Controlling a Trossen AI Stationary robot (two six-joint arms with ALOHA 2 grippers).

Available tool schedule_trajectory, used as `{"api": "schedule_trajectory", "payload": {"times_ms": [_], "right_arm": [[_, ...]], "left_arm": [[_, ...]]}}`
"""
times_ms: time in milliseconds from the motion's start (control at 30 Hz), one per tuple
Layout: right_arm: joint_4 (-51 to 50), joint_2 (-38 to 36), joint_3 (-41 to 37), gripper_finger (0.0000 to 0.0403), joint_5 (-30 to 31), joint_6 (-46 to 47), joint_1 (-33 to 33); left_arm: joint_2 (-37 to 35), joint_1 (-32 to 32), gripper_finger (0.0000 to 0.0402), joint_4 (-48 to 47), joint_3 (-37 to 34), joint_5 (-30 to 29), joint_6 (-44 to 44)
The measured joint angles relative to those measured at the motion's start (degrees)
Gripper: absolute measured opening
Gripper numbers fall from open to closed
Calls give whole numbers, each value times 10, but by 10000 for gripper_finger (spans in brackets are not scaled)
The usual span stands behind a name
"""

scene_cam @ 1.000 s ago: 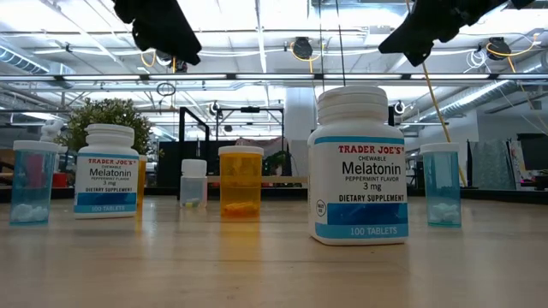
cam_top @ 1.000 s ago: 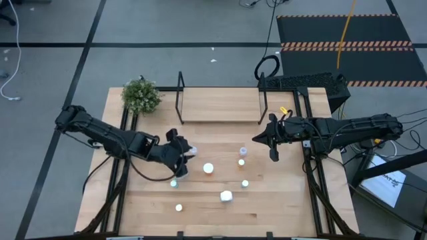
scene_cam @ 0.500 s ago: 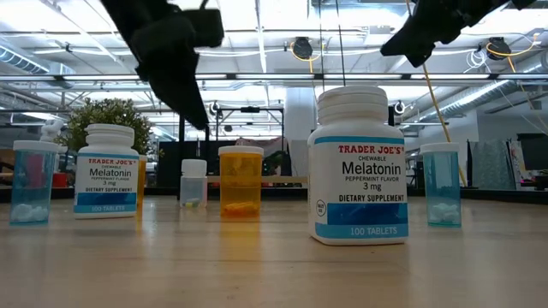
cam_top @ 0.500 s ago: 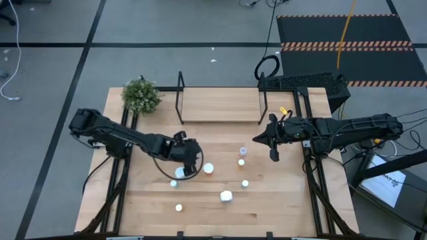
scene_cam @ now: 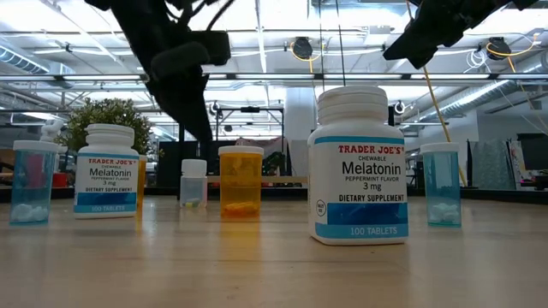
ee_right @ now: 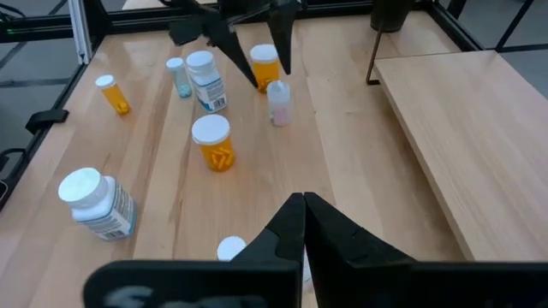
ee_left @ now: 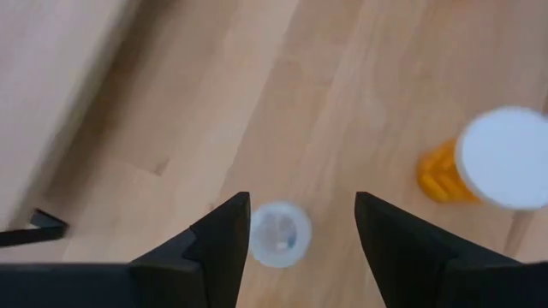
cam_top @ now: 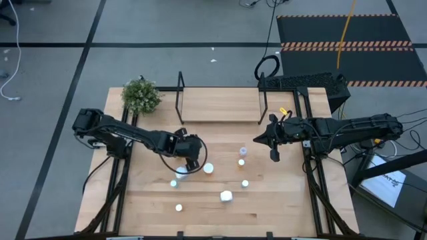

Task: Pick and place medicine bottles onto shelf by color
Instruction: Put the left transparent pill bottle on the shelf

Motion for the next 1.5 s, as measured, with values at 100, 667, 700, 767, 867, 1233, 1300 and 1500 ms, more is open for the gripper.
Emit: {"api": "schedule_trajectory", "payload": {"times_ms": [100, 667, 700, 767, 867, 1233, 1300, 1500], "right_arm": [[-1, 0, 0, 0, 0, 0, 0], [-5, 0, 0, 0, 0, 0, 0], [-5, 0, 0, 0, 0, 0, 0], [-5, 0, 0, 0, 0, 0, 0], [-5, 0, 0, 0, 0, 0, 0], [-7, 0, 0, 0, 0, 0, 0], [-7, 0, 0, 0, 0, 0, 0], [-8, 0, 0, 0, 0, 0, 0]], "left_arm": [[15, 0, 224, -2, 0, 9, 4], [42, 29, 189, -8, -1, 40, 39], [42, 28, 186, -8, -1, 43, 41], [41, 28, 182, -8, -1, 47, 45], [36, 28, 184, -6, -1, 47, 50], [37, 27, 228, 2, -1, 64, -11], [37, 26, 238, 22, -1, 65, -11], [47, 20, 258, 46, -1, 89, -13]]}}
